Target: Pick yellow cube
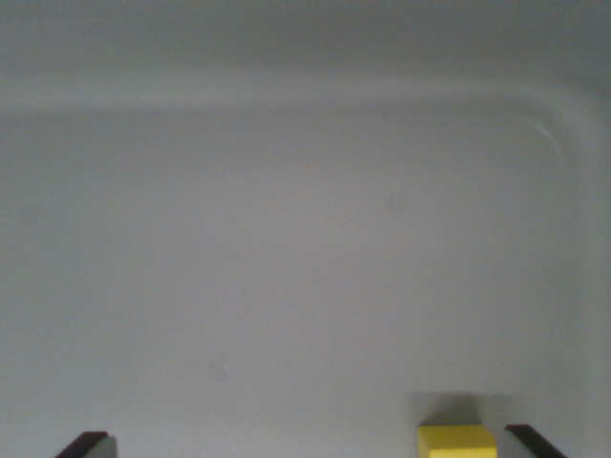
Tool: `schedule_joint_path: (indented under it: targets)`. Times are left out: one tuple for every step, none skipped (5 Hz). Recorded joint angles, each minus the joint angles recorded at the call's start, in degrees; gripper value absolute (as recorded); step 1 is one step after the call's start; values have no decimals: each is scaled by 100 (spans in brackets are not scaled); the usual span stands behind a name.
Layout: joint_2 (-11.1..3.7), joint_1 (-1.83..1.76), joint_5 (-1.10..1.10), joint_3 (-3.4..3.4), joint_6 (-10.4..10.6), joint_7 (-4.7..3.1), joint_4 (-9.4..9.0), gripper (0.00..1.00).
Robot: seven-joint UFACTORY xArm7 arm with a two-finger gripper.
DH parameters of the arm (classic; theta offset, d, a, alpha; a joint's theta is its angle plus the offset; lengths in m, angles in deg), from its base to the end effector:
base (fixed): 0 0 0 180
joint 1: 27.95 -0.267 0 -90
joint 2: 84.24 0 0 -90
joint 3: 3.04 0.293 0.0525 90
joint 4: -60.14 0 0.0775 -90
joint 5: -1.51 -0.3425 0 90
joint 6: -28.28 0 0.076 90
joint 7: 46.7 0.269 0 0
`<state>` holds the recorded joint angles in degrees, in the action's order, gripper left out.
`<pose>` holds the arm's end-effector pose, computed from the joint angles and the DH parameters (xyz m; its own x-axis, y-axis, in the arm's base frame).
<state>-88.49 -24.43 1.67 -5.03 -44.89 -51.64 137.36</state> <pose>0.4969 -0.0486 0.2599 1.0000 -0.0091 -0.0039 -0.0090 -0.9999 0.0049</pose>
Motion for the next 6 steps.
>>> schedule_joint_path:
  targets:
    - [0,0,0,0,0,0,0,0]
    - [-55,52,-16,-42,251,-128,-218,0]
    - [-55,52,-16,-42,251,-128,-218,0]
    - [-114,107,-32,-86,515,-264,-448,0]
    - [-114,107,-32,-86,515,-264,-448,0]
    - [-171,160,-48,-129,775,-397,-674,0]
